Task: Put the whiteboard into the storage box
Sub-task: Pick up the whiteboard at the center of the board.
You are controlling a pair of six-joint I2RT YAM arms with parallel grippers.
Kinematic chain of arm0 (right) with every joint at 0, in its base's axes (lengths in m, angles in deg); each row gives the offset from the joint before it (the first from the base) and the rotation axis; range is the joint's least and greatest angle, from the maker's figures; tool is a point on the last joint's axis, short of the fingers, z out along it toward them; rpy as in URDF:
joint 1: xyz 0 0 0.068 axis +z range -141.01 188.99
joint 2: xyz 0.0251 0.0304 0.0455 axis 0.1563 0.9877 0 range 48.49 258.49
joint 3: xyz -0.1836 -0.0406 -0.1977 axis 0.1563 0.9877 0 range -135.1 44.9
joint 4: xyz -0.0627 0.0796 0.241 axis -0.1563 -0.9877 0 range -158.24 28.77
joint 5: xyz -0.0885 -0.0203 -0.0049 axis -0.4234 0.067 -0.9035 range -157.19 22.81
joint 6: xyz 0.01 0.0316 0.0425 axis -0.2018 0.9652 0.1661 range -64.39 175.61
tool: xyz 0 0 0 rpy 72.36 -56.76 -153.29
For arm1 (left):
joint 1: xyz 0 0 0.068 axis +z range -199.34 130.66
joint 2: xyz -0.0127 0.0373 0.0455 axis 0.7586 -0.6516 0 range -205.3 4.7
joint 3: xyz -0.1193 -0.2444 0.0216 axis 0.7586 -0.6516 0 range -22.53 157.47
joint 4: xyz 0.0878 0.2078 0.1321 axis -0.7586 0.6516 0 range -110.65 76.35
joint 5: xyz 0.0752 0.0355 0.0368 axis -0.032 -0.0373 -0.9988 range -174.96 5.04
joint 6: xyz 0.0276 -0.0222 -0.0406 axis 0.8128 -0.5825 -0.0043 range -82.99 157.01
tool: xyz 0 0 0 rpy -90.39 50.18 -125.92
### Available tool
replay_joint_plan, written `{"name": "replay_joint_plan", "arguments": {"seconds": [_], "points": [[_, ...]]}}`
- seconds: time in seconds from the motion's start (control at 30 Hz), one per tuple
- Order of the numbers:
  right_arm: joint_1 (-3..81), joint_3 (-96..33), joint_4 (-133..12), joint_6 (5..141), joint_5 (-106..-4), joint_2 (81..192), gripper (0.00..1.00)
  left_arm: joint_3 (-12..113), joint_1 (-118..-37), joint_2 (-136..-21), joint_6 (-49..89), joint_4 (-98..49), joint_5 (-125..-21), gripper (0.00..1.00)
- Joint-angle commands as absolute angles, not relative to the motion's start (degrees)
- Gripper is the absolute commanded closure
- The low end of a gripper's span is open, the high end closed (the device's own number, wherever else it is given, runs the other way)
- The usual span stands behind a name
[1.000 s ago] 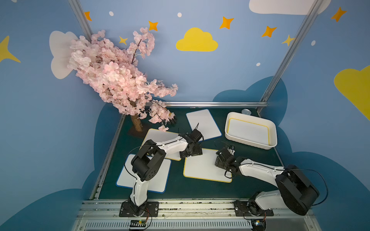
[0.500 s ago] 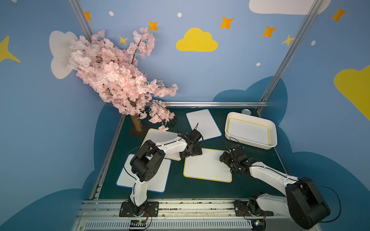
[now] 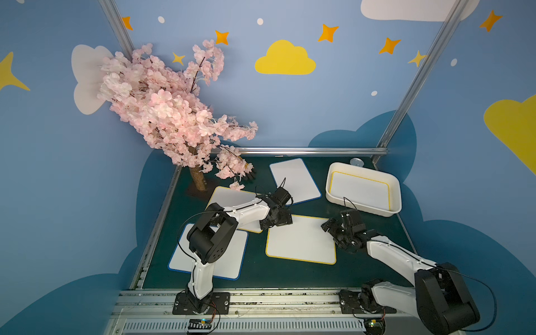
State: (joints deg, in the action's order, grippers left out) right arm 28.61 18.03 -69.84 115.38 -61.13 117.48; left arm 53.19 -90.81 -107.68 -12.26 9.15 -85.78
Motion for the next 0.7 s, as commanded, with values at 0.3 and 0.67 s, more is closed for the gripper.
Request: {"name": "replay_joint_plan", "arguments": {"seconds": [0.3,0.67], "points": [[23.6,21.3,-69.3,125.7,-35.7,120.3,0.12,49.5,-91.8,-112.0,-16.4,6.6,-63.7,0.0],[19.1,22.4,-70.1,124.6,-32.7,120.5,0.12,49.6,-91.3,-111.8,-16.2,7.7,-64.6,0.0]]}}
